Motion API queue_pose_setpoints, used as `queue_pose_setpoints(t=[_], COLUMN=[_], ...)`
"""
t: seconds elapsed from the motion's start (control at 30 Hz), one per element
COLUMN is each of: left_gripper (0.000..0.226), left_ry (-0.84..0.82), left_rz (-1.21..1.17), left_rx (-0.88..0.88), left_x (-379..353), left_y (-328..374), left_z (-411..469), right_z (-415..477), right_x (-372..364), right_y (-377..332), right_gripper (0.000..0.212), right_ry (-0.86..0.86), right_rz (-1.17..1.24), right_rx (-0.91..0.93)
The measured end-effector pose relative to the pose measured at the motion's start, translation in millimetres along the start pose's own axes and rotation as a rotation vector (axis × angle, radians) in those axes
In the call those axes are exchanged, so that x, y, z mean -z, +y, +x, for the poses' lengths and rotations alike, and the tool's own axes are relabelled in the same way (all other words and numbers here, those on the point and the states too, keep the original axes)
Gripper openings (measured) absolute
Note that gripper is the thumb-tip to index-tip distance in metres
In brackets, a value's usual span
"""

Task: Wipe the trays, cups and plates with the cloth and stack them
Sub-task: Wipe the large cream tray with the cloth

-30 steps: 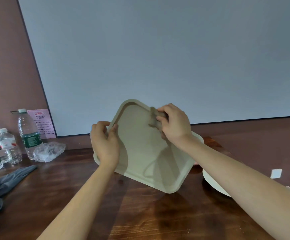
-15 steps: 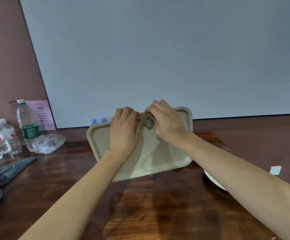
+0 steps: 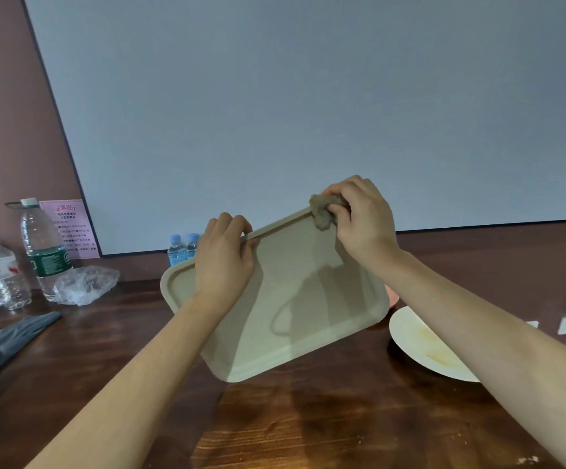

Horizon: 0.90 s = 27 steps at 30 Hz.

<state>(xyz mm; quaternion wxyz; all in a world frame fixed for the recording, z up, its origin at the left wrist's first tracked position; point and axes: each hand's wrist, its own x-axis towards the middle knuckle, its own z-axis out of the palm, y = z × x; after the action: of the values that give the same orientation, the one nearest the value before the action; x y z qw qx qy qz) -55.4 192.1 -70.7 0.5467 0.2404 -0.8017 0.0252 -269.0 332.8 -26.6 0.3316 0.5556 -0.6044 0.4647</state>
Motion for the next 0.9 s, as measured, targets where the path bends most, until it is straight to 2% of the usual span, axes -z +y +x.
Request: queue_pose_setpoints(t=[0.07,0.17,0.3,0.5,0.67,0.77,0.9], left_gripper=[0.013,0.026,0.043,0.05,0.047,0.047,0.05], left_ry=[-0.032,-0.036,-0.039,-0.049,0.02,0.03,0.037], left_rz=[-0.003,-0.024,-0.027,-0.042,-0.082,-0.035,-0.035], left_rx=[-0.013,-0.076,-0.115,0.019,0.299,0.274,0.336], left_x=[-1.3,-0.7,0.7,-4.1,7.1,11.7,12.0], left_y=[3.7,13.4,21.4,24.4,17.1,14.9,7.0], left_z=[4.9,13.6,12.8,-4.8,-6.3,-8.7,-10.4], right_z=[8.2,12.2,3.0,-16.8,-54.7,-78.4,-98.9], right_x=[4.2,7.6,6.8,-5.3,-10.0,-12.6,-11.0], right_y=[-5.1,-6.6,2.7,10.6,27.8,37.9,45.3], right_gripper=[0.026,0.027,0.028,0.023,0.016,0.017,0.019], right_ry=[0.026,0.036,0.007,0.043,0.113,0.07,0.062], right_rz=[0.002,0.009,0.03,0.206,0.217,0.169,0.193], right_rx=[0.007,0.019,-0.075,-0.348,-0.494,-0.535,-0.633])
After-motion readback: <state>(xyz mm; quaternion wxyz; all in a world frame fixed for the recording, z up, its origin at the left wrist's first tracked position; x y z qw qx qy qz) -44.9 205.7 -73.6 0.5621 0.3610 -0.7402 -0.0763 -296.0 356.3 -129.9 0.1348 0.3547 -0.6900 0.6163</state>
